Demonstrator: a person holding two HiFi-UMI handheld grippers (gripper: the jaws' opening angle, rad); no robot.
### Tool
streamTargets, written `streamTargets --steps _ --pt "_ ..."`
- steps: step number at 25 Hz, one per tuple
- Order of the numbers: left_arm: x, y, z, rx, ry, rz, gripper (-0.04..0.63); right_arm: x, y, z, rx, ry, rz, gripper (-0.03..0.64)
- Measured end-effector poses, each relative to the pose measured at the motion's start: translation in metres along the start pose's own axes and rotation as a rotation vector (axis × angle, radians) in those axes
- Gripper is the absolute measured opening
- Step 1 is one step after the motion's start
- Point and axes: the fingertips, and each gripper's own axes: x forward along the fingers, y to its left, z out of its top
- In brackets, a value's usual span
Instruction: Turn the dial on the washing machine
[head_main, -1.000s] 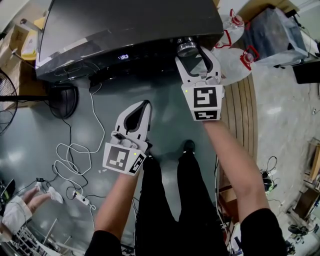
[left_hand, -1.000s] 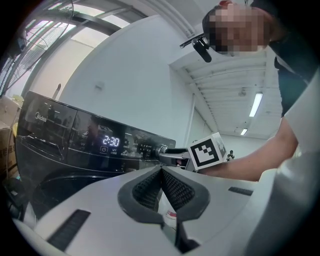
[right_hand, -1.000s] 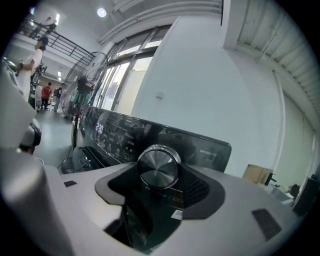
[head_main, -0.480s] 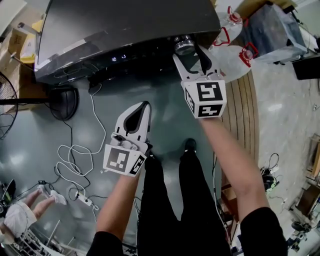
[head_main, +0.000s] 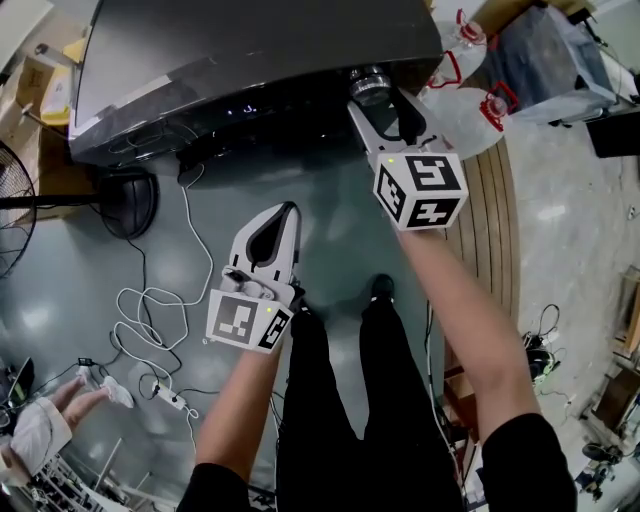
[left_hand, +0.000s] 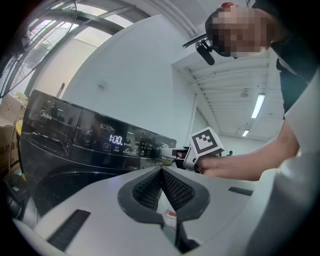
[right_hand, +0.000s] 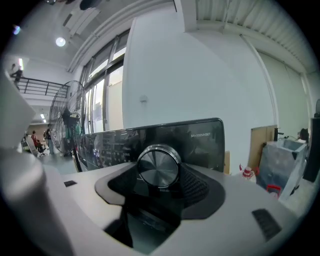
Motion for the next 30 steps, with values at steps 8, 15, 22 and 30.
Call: streamTargets --steps 8,15,22,30 --pt "-0.004 0.001 -0.001 -0.039 -0.013 0.015 0.015 -0.001 -0.002 -0.001 0.199 -0.008 0.018 0.272" --pt "-0.006 0.001 -0.008 -0.046 -0.002 0.018 0.015 -0.001 -0.003 -0.001 0.338 -0.022 0.048 0.272" --pt "-0.006 0.000 -0.008 -0.056 -0.003 0.017 0.015 -0.001 -0.003 -0.001 0.487 -0.038 0.071 0.272" --pt "-0.005 -0.002 -0.007 -0.058 -0.007 0.017 0.015 -0.001 -0.004 0.002 0.525 -0.051 0.092 0.272"
